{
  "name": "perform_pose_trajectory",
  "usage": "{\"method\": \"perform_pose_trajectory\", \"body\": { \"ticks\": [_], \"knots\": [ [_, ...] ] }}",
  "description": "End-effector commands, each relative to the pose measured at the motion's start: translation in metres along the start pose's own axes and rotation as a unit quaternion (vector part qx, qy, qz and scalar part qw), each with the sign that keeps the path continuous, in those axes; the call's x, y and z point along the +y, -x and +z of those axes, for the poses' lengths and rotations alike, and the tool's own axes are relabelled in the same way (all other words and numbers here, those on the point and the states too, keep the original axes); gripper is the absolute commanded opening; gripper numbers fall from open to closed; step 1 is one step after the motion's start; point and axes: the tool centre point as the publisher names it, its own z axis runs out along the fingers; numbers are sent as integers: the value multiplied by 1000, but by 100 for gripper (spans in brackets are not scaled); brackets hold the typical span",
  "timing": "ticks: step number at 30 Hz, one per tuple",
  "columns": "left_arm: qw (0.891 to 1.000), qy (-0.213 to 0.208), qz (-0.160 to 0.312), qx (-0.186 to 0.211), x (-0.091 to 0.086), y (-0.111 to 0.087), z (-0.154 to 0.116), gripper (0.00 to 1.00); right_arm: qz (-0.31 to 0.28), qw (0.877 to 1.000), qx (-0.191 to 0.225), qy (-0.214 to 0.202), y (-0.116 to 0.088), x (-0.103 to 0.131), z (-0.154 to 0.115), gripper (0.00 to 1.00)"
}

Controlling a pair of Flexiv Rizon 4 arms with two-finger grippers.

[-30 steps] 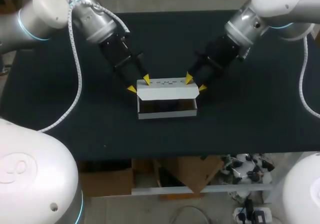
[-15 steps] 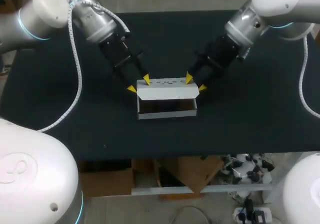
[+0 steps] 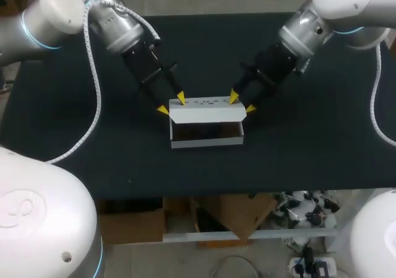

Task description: Assemble the packaging by folding the flat box into shape, placing the metal phone stand inside, and closing the box properly

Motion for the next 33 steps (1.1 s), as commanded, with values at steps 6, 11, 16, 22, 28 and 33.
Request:
{"method": "perform_pose_trajectory", "body": {
  "ticks": [6, 11, 16, 22, 28, 33],
  "knots": [
    [1000, 3, -4, -1, -1, -5, -3, 48, 0, 1000, 0, -7, -5, 3, 0, 48],
    [1000, 6, -5, 1, -2, -5, -5, 48, 2, 1000, 0, -8, -4, 5, 0, 49],
    [1000, 10, -7, 1, -4, -7, -5, 48, 3, 1000, -1, -10, -4, 7, 0, 48],
    [1000, 14, -10, 1, -6, -7, -6, 48, 5, 1000, -2, -10, -4, 8, 0, 48],
    [1000, 16, -12, 2, -6, -7, -7, 48, 4, 1000, -4, -10, -7, 9, -1, 49],
    [1000, 16, -13, 2, -6, -7, -7, 48, 4, 1000, -5, -11, -8, 9, -1, 49]
  ]
}}
